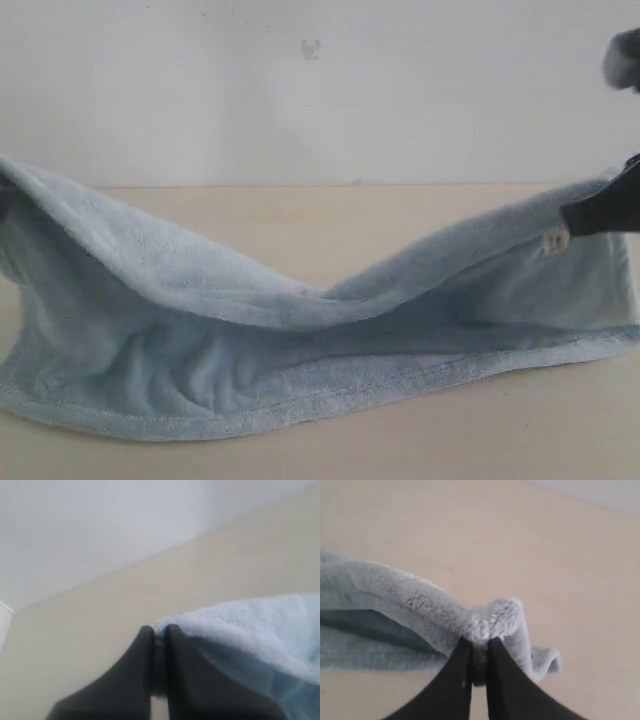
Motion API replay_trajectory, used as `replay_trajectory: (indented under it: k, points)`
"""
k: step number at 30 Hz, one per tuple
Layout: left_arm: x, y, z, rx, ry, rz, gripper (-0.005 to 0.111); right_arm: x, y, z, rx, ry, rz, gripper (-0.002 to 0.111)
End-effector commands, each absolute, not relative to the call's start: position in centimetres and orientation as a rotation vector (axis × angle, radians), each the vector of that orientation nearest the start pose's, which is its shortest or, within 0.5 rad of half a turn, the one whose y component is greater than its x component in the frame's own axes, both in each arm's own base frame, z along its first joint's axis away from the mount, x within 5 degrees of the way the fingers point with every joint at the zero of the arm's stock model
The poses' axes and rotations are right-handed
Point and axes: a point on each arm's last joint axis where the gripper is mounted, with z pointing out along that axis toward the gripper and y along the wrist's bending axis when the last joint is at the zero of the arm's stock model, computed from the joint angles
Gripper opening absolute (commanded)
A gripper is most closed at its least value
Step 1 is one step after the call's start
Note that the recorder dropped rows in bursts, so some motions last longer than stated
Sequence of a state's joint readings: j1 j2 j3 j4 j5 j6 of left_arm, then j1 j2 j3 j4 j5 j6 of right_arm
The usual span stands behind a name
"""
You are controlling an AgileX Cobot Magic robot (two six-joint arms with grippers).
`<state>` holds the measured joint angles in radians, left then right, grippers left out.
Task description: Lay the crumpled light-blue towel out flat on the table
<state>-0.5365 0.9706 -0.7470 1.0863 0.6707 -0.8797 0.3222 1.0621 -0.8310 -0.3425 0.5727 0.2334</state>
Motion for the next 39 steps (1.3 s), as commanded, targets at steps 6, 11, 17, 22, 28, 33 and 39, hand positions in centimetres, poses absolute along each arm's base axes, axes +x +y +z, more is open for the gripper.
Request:
replay_trajectory:
  k: [6, 11, 17, 22, 28, 33, 39]
  points:
    - [14.6, -2.6, 32.1, 0.209, 1.795, 0.308, 0.004, 16.6, 3.6, 32.3, -0.349, 1.972, -0.093, 0.000]
    - [14.4, -2.4, 29.8, 0.257, 1.839, 0.357, 0.004, 17.1, 3.8, 31.0, -0.315, 1.979, -0.059, 0.000]
    - [14.1, -2.2, 28.3, 0.263, 1.880, 0.365, 0.004, 17.1, 4.0, 31.3, -0.266, 1.958, -0.004, 0.000]
    - [13.3, -1.7, 29.0, 0.235, 1.840, 0.343, 0.004, 17.2, 4.1, 31.4, -0.225, 1.956, 0.030, 0.000]
    - [12.4, -1.2, 29.7, 0.139, 1.794, 0.261, 0.004, 17.1, 4.1, 31.5, -0.147, 1.958, 0.091, 0.000]
    - [12.5, -1.6, 29.6, 0.181, 1.773, 0.226, 0.004, 16.6, 4.0, 32.1, -0.085, 1.918, 0.156, 0.000]
    - [12.4, -2.0, 29.1, 0.169, 1.804, 0.161, 0.004, 16.2, 3.5, 31.7, -0.068, 1.981, 0.094, 0.000]
